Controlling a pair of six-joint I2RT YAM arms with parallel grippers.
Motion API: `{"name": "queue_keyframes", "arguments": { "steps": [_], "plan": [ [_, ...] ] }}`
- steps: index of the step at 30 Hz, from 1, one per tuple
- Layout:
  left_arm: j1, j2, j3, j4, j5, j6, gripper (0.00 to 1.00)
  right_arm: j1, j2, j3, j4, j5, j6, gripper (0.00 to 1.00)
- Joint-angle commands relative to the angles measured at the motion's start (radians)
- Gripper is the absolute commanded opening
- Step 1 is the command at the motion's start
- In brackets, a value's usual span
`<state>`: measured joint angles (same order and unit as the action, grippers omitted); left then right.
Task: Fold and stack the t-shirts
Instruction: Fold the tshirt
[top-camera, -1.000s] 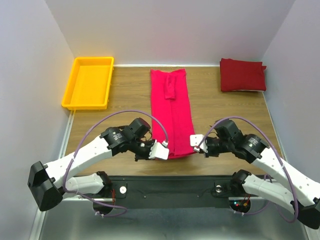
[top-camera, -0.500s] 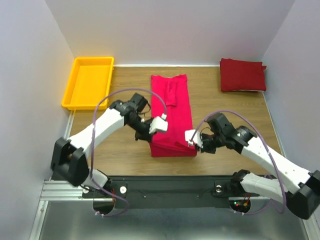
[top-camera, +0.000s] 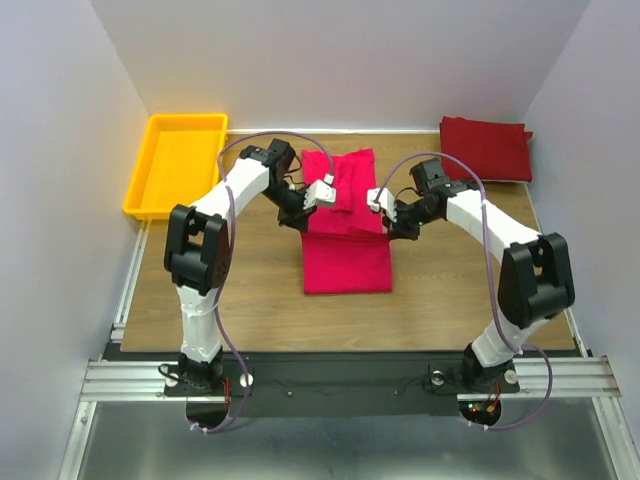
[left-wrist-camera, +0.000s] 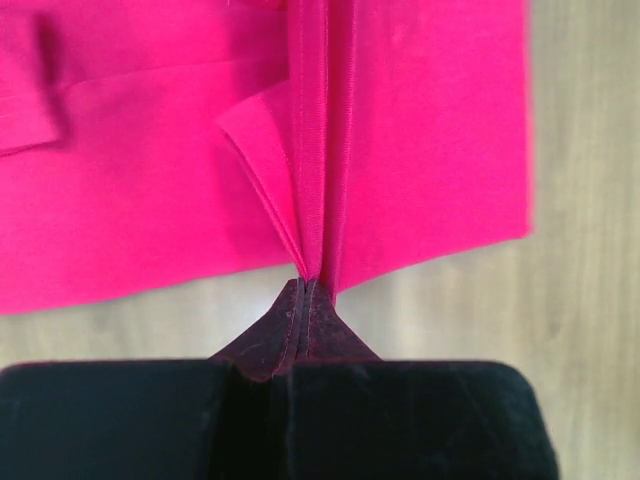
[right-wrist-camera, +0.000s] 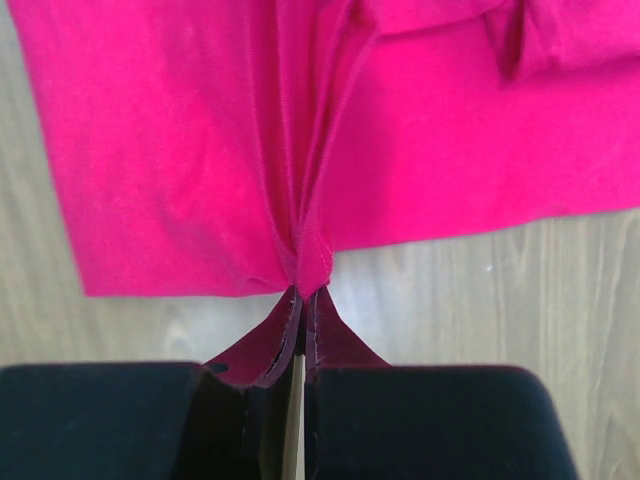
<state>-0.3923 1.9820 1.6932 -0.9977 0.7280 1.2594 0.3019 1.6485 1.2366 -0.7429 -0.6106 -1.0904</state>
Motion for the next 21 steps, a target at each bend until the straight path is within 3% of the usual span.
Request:
{"name": "queue_keyframes", "arguments": {
  "steps": [1,9,11,12,14,15,18,21],
  "plan": [
    [0.035,0.076,0.169,-0.094,-0.012,0.06,0.0,-0.038,0.097,0.124,0.019,-0.044,-0.071,0.01],
    [0.066,0.264,0.428,-0.107,-0.058,0.055,0.0,-0.064,0.289,0.291,0.039,-0.045,-0.086,0.01],
    [0.07,0.279,0.441,-0.066,-0.071,0.031,0.12,-0.066,0.321,0.305,0.051,-0.032,-0.077,0.19],
    [0.075,0.284,0.438,-0.05,-0.076,0.023,0.17,-0.066,0.327,0.314,0.077,-0.023,-0.042,0.47],
    [0.081,0.284,0.442,-0.026,-0.082,0.003,0.36,-0.069,0.335,0.345,0.092,0.008,-0.003,0.63],
    [0.09,0.272,0.445,0.003,-0.082,-0.032,0.41,-0.076,0.327,0.357,0.102,0.017,0.019,0.78],
    [0.102,0.238,0.433,0.024,-0.061,-0.073,0.66,-0.095,0.283,0.35,0.111,0.026,0.046,0.84],
    [0.107,0.102,0.319,0.094,-0.042,-0.139,0.66,-0.096,0.176,0.284,0.109,-0.015,0.063,0.76]
  ]
}}
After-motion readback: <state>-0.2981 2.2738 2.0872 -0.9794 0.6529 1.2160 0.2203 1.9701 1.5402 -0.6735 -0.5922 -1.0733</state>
